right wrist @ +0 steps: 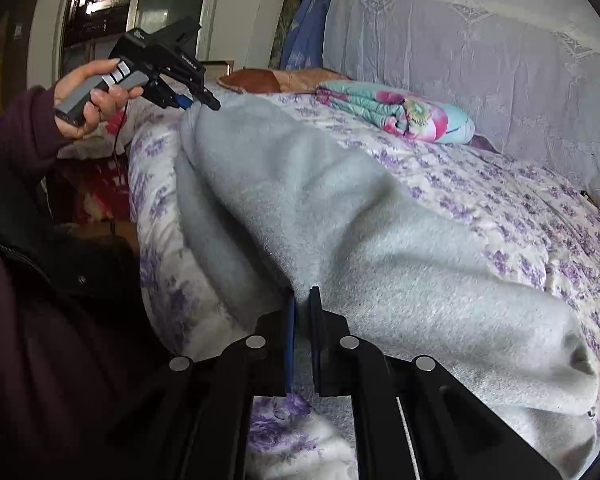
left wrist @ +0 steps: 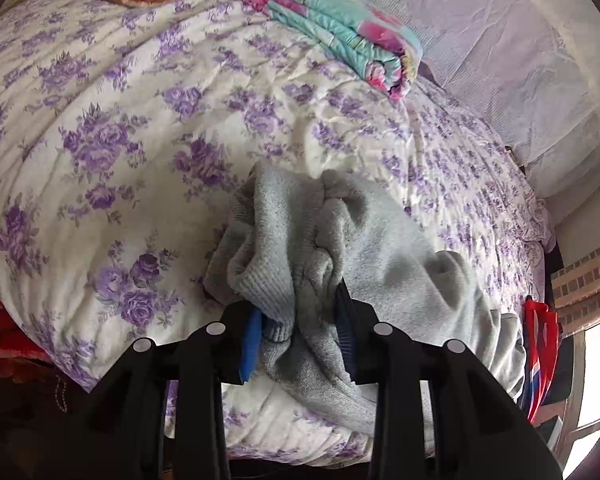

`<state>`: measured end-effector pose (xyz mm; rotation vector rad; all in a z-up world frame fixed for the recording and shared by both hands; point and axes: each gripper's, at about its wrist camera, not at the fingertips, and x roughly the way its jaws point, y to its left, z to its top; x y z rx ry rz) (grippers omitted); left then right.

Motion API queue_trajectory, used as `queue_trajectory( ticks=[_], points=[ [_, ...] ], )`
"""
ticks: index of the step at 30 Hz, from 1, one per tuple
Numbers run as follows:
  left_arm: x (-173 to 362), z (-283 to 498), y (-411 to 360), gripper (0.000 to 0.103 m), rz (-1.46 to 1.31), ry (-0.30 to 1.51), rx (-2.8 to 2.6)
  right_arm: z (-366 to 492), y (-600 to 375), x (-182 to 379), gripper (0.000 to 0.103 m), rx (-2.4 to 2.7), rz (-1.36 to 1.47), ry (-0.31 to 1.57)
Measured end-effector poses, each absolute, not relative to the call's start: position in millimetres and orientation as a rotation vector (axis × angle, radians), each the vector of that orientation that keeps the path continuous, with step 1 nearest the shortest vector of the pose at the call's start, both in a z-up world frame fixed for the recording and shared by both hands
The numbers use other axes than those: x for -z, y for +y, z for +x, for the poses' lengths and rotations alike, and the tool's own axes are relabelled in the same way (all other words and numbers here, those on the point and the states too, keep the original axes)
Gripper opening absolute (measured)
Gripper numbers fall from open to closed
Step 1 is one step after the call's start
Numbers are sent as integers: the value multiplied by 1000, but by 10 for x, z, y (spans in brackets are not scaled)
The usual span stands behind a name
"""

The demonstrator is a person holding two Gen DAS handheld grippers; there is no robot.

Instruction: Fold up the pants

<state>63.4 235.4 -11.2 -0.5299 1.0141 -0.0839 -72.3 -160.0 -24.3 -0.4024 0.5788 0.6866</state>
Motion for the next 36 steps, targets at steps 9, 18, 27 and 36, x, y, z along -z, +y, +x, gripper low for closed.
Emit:
queue_trajectory(
  ticks=[9, 18, 27, 36],
  points=[
    [92, 840, 2314, 31, -453, 1056, 88, -872, -1744, 24, 7, -805, -296, 547],
    [242, 744, 2335, 44, -431, 1102, 79, -875, -1719, 291, 1, -734, -389, 641],
    [-243, 231, 1981, 46, -444, 987, 197, -684, -1501, 531, 36, -623, -569, 731],
    [116, 602, 849, 75, -332, 1037, 436, -549, -2923, -182, 73, -276, 99, 655]
  ],
)
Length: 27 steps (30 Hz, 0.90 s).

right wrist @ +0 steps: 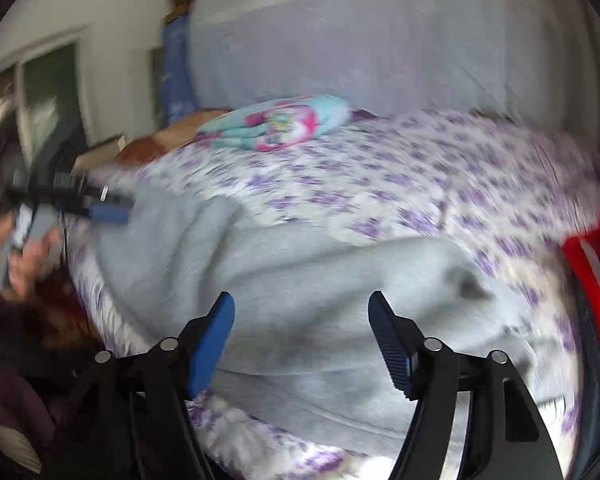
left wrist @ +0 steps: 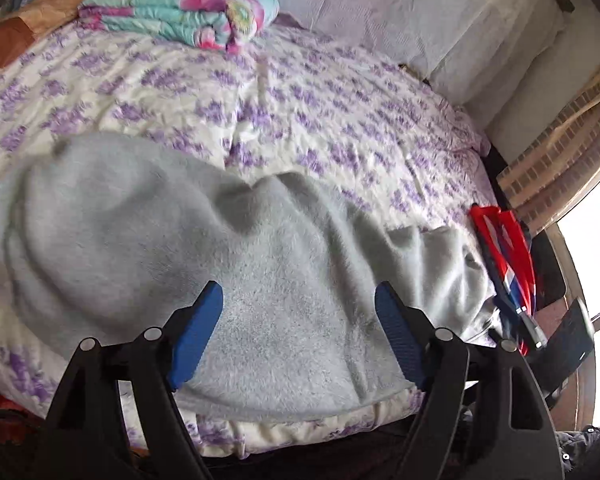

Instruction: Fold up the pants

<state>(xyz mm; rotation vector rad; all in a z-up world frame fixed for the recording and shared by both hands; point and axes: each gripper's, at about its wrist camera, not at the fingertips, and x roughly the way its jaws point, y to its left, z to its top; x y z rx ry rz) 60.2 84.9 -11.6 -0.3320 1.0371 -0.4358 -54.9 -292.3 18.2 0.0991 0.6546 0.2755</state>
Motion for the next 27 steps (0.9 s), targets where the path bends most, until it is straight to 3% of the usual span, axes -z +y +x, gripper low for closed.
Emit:
queue_trajectory(
  ticks=[3, 6, 7, 9, 10, 11, 12, 19, 24, 26, 27],
  points=[
    [508, 724, 865, 73, -360, 1096, 420, -388, -3765, 51, 73, -176, 467, 782],
    [511, 679, 892, 73, -371, 1061, 434, -245, -3936, 293, 73, -238, 636, 878],
    [518, 670, 899, 73, -373, 1056, 436, -204, -3885, 362, 67, -274, 681, 897],
    [521, 636, 906, 73, -368, 1045, 440, -74, -3700, 422, 43, -327, 666, 938],
    [519, 623, 904, 73, -365, 1041, 439, -21, -3607, 439, 20, -280, 611, 946],
    [516, 620, 901, 73, -364, 1038, 439, 27, -3575, 463, 10, -253, 584, 943],
    [516, 623, 898, 73, -366, 1038, 440, 56, -3601, 487, 7, -240, 607, 939],
    [503, 588, 899, 73, -369, 1037, 454, -975, -3191, -475, 6, -227, 258, 430],
    [431, 537, 873, 73, -350, 1057, 483, -1173, -3266, 196, 8, -131, 275, 653],
    [312, 455, 779, 73, -330, 1066, 526, -1247, -3481, 396, 29, -153, 395, 699],
    [229, 392, 692, 73, -302, 1057, 553, -1318, -3589, 391, 31, -184, 455, 676]
  ],
)
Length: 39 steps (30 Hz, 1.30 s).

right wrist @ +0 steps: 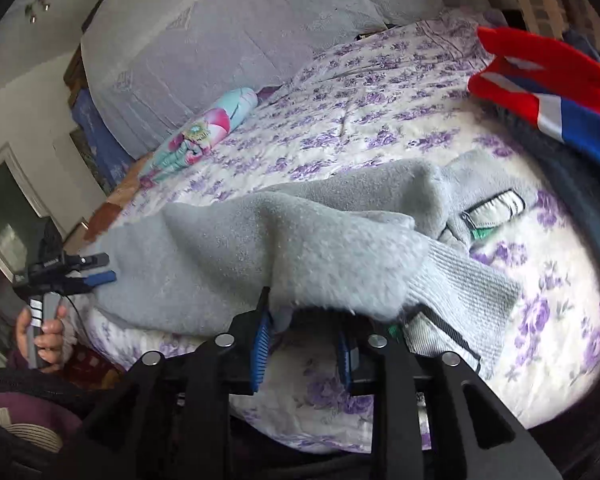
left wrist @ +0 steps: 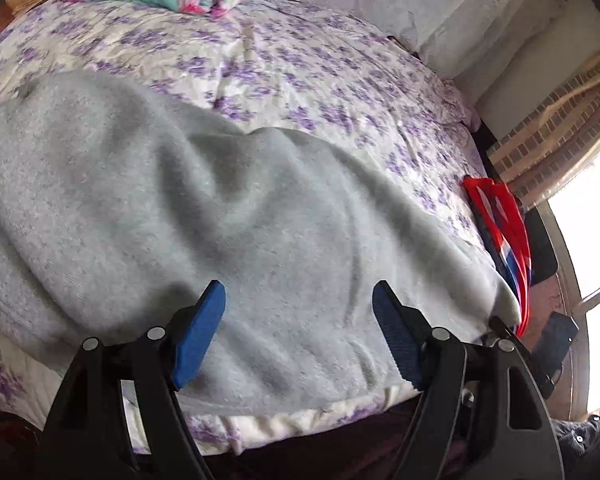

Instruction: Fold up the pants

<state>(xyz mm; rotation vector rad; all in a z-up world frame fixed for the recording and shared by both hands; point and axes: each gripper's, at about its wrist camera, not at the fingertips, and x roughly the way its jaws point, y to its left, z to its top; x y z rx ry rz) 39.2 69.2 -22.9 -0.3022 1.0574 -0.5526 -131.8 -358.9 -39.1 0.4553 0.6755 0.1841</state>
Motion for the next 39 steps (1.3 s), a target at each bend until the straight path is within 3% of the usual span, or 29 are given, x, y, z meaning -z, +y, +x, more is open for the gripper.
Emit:
queue_trajectory(
  ticks=[1, 2, 4, 6, 8, 14, 17, 21, 22, 24, 25, 30, 32, 34, 37, 39],
  points=[
    [131, 313, 576, 73, -258, 1041, 576, -1377, -3654, 359, 41, -189, 487, 648],
    [31, 233, 437, 73, -211, 1022, 604, -1440, -3731, 308, 59, -185, 514, 616],
    [-124, 107, 157, 75, -136, 993, 675, -1522, -3917, 255, 71, -209, 605, 582],
    [-193, 67, -96, 77, -86, 980, 721, -1549, -4100, 310, 73, -266, 725, 600],
    [-161, 152, -288, 77, -94, 1001, 759, -1536, -4247, 484, 81, -367, 900, 639],
    [17, 468, -1008, 78, -40, 1022, 887, -1439, -4344, 996, 85, -518, 1325, 643],
    [488, 536, -1168, 78, -15, 1179, 871, -1392, -4412, 1102, 86, -543, 1470, 630],
    [591, 189, -1190, 83, 161, 1073, 863, -1338, -4497, 1240, 85, -538, 1589, 664],
    [591, 155, -1172, 83, 166, 1067, 865, -1314, -4481, 1265, 79, -501, 1594, 689],
    [595, 187, -1115, 83, 133, 1075, 877, -1312, -4453, 1119, 39, -397, 1476, 714],
    [594, 216, -1089, 83, 106, 1084, 884, -1278, -4437, 927, 14, -368, 1348, 704],
    [502, 235, -1074, 83, 64, 1063, 908, -1267, -3948, -520, 13, -409, 628, 467],
    [434, 259, -1056, 83, 29, 1038, 903, -1338, -3681, -769, 13, -390, 335, 387],
    [480, 332, -1016, 83, -2, 1062, 879, -1142, -3891, -529, 13, -347, 395, 472],
    [554, 379, -920, 83, -50, 1085, 887, -897, -4417, 350, 14, -218, 621, 707],
    [540, 361, -889, 83, -39, 1085, 889, -975, -4484, 682, 14, -233, 696, 744]
  ],
)
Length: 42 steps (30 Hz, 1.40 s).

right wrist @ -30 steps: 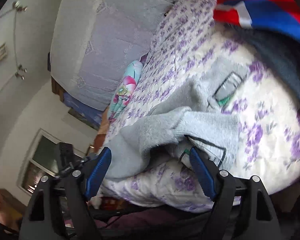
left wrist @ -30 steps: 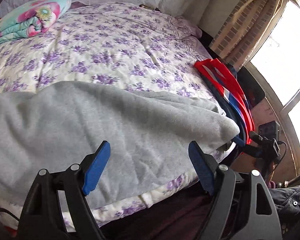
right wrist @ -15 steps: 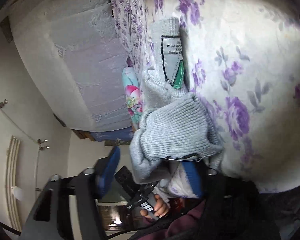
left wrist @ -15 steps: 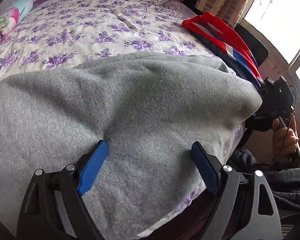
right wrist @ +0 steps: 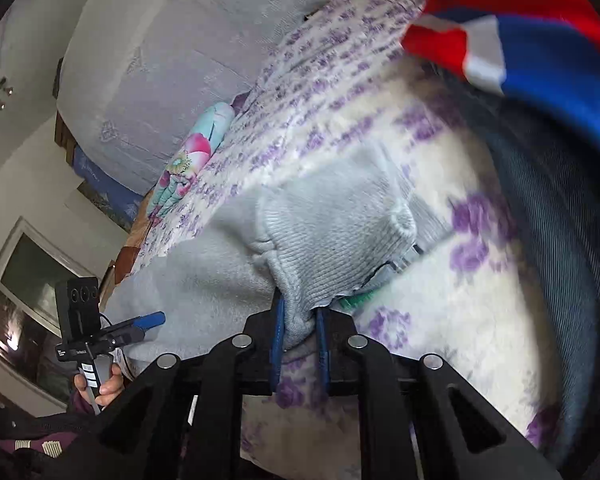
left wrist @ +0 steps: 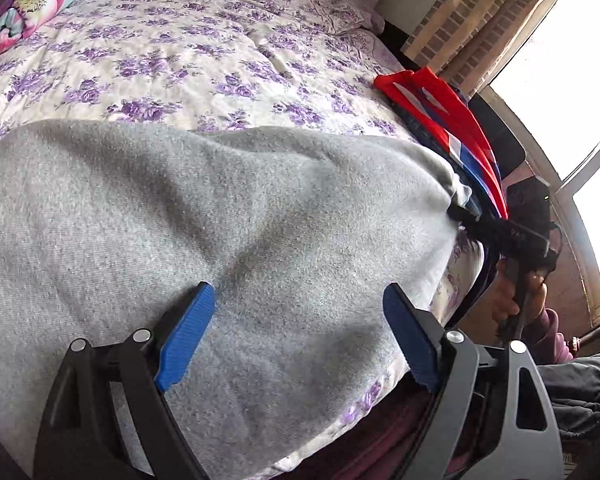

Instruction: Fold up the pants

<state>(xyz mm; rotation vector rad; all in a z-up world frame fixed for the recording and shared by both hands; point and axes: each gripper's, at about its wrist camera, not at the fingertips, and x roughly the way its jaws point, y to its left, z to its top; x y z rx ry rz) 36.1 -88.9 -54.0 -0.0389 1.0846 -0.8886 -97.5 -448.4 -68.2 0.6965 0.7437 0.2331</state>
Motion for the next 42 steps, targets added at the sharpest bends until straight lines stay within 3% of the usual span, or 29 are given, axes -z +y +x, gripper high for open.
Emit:
queue_trajectory(
  ticks=[1, 3, 4, 5, 9, 15, 16, 17, 18, 22, 25, 29, 30, 31, 32, 33, 34, 38, 42],
  points=[
    [539, 356, -885, 83, -29, 1094, 891, -1050, -4443, 641, 20, -234, 677, 725],
    [517, 344, -886, 83, -7, 1106, 895, -1185, -4388, 462, 48, -237, 632, 711],
    [499, 335, -874, 83, 0, 1111, 897, -1319, -4425, 377, 71, -223, 620, 662],
    [478, 330, -860, 83, 8, 1113, 897, -1371, -4472, 295, 76, -208, 623, 622],
    [407, 373, -733, 83, -4, 1095, 871, -1238, -4840, 239, 76, -73, 691, 601],
    [413, 531, -625, 83, -38, 1116, 824, -570, -4717, 13, 68, -43, 354, 735],
    [400, 553, -626, 83, -33, 1117, 817, -446, -4654, 56, 55, -61, 293, 802],
    [367, 575, -616, 83, -32, 1108, 810, -344, -4561, 153, 22, -70, 207, 892],
    [303, 600, -592, 83, -31, 1085, 799, -285, -4456, 291, 3, -39, 94, 981],
    [-182, 740, -299, 84, -114, 933, 753, -476, -4395, 171, 3, 78, -14, 882],
    [-299, 872, -158, 93, -111, 878, 651, -684, -4475, -19, 3, 91, 52, 780],
    [615, 1113, -338, 92, 50, 1151, 540, -677, -4277, 59, 5, 150, -14, 756],
    [708, 976, -394, 94, 134, 1073, 522, -702, -4229, -73, 6, 158, -20, 701],
    [732, 827, -484, 96, 236, 1013, 511, -714, -4198, -242, 16, 217, -37, 633],
    [729, 765, -491, 95, 257, 1001, 505, -677, -4172, -398, 48, 297, -47, 589],
    [706, 791, -432, 95, 214, 1024, 521, -684, -4146, -571, 61, 319, -37, 538],
    [679, 824, -356, 95, 162, 1042, 546, -655, -4089, -716, 62, 251, 2, 512],
    [616, 766, -249, 95, 124, 1039, 580, -138, -3478, -705, 60, -326, 206, 714],
    [331, 672, -77, 95, 149, 987, 548, 414, -3124, 273, 56, -347, 162, 1126]
  ],
)
